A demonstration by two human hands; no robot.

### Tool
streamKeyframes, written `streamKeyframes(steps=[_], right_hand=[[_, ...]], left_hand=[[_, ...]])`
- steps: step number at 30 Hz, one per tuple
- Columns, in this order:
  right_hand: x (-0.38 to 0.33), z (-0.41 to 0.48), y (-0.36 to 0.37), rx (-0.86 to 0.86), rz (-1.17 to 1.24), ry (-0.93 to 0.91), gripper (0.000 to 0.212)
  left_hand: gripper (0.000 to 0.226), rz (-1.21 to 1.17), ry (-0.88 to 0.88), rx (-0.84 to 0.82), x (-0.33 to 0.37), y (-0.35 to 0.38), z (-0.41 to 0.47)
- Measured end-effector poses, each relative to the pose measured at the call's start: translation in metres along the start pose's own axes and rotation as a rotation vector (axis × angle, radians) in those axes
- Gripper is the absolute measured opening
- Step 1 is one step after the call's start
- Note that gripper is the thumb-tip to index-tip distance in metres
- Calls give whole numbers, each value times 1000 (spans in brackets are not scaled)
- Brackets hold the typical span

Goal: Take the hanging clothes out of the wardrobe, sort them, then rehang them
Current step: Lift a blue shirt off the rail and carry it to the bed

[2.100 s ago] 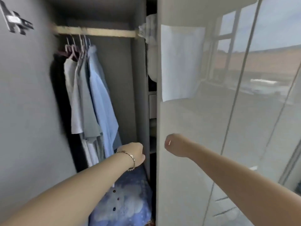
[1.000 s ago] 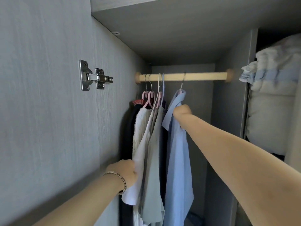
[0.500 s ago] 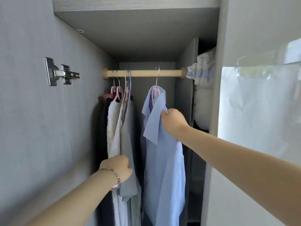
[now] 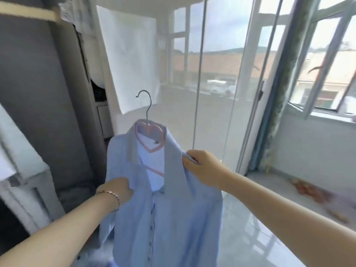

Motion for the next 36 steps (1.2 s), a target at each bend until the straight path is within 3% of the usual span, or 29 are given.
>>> streamKeyframes(steps=[3,10,13,21,24,30,36], right_hand=[[63,-73,-52,119,6,113,46],[170,-282,-176,501,5,322,45],[200,-384,-214,633,22,384,40],[242,-669,-294,1051,158,523,45],[272,-774,-308,1231,193,615,42],[363,-961,-294,1470,150,945,44],[438,-1063,-252,1524,117,1220,41]], left_hand=[[13,15,144,-25,83,21,-17],[25,78,518,-36,293,55,-112],[14,119,673,-18,385,67,-168],[22,187,976,-14,597,101,-358],[11,202,1062,5,654,114,-427],[15,230,1155,-50,727,168,-510],[16,292,1143,-130,756,220,-545]])
Point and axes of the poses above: each hand's wrist, its own z-axis towards the middle knuckle, its own y-axis out of the palm, x = y × z, the point moved 10 cm from there along z, towards the middle knuckle, and after that the axes turned 15 degrees about z, right-handed, at the moved point
